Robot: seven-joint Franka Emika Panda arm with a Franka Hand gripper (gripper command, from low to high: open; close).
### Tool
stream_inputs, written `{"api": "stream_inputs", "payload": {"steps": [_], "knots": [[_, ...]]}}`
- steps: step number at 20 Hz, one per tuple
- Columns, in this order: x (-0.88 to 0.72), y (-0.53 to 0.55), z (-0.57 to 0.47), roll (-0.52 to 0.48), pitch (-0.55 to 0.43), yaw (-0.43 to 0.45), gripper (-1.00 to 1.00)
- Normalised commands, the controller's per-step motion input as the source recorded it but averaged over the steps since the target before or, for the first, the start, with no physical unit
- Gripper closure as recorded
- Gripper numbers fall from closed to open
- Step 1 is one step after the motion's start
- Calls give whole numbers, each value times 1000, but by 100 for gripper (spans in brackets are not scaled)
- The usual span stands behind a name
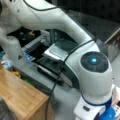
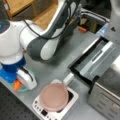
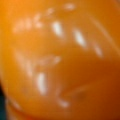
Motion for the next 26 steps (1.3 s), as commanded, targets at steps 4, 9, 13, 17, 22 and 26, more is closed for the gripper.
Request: {"api": "stream_inputs", "payload": {"steps": [4,9,13,17,22,26], "knots": [[66,212,95,-73,163,-97,100],[-36,270,36,-74,130,-68,100],[-146,307,-6,-92,83,-79,100],[-222,323,-47,-108,37,-109,100],[-317,316,-99,-132,-23,-116,100],[-418,333,-129,-155,-72,-114,100]]}}
